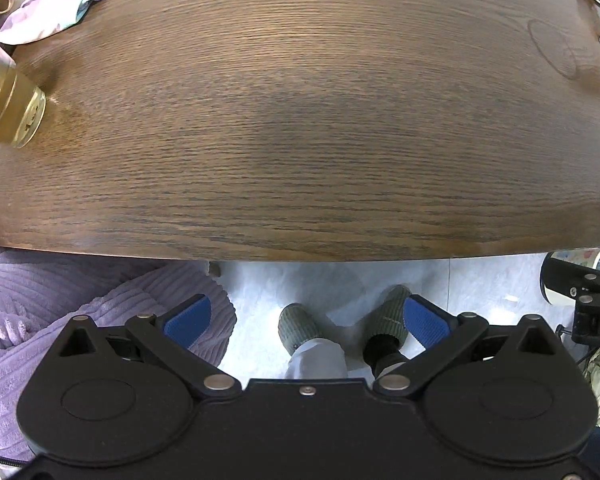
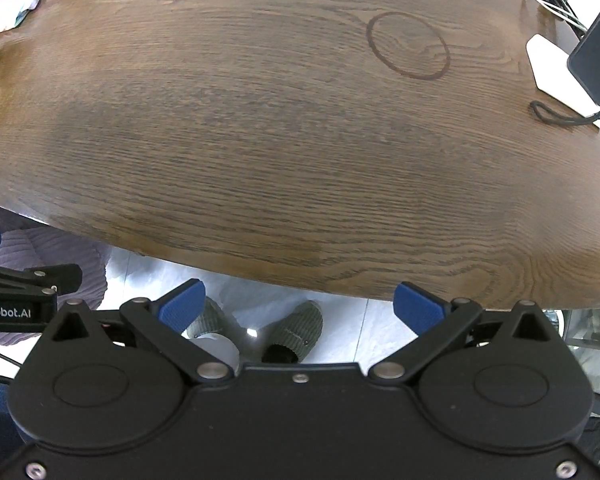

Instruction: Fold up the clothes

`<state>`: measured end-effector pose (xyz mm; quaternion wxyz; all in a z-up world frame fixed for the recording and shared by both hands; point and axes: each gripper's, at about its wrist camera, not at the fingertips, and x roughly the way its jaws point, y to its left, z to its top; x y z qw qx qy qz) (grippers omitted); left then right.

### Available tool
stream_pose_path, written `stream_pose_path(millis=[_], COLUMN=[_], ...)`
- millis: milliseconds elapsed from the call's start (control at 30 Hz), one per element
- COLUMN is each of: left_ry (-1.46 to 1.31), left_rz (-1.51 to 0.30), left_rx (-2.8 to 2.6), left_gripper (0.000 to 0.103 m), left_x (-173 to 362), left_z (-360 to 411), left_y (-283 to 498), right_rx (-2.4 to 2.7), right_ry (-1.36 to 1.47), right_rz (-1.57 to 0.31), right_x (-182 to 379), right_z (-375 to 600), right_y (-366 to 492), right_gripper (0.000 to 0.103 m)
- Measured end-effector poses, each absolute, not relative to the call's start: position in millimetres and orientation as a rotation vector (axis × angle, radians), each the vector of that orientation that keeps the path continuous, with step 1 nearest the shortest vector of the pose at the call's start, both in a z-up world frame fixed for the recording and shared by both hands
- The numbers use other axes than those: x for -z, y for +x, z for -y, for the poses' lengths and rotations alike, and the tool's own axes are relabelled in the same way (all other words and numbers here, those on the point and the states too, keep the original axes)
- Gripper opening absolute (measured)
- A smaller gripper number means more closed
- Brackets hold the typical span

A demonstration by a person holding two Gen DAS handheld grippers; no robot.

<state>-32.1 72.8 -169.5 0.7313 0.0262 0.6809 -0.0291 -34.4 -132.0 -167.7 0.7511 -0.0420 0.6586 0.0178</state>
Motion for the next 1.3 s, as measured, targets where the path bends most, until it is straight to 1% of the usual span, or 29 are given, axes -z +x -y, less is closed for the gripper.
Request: stream_pose_path(millis=[600, 933, 1000, 1067, 1200, 1300], left_ry=[0.064, 0.078, 0.103, 0.115, 0.084, 0.037], left_rz=[-1.463, -1.428, -1.364, -1.253, -1.075, -1.003], left_rx=[0.047, 0.037, 0.014, -0.023, -0.054, -0.005], left_gripper=[0.103, 0.103, 0.103, 0.103, 0.103, 0.103], left_x=[173.0, 164.6, 153.1, 135.5, 101.9, 83.5], left_z=[-66.0, -59.3, -57.8, -58.7, -61.3, -57.5], left_y=[-36.9, -31.5, -29.1, -25.9, -17.3, -10.7], right_rx=[-0.047, -0.054, -0.055, -0.057, -0.049, -0.05], right_ry=[-0.084, -0.084, -0.079, -0.063, -0.037, -0.039], right_rz=[-1.413, -1.392, -1.381, -1.351, -1.234, -1.202], right_x=[159.1, 156.0, 154.1, 149.7, 129.6, 121.2], right_z=[135.2, 140.0, 141.5, 144.1, 154.5, 161.5], right_y=[-40.1, -35.8, -34.8, -33.8, -27.9, -19.7], right_gripper=[0.102, 0.102, 0.102, 0.102, 0.103, 0.103])
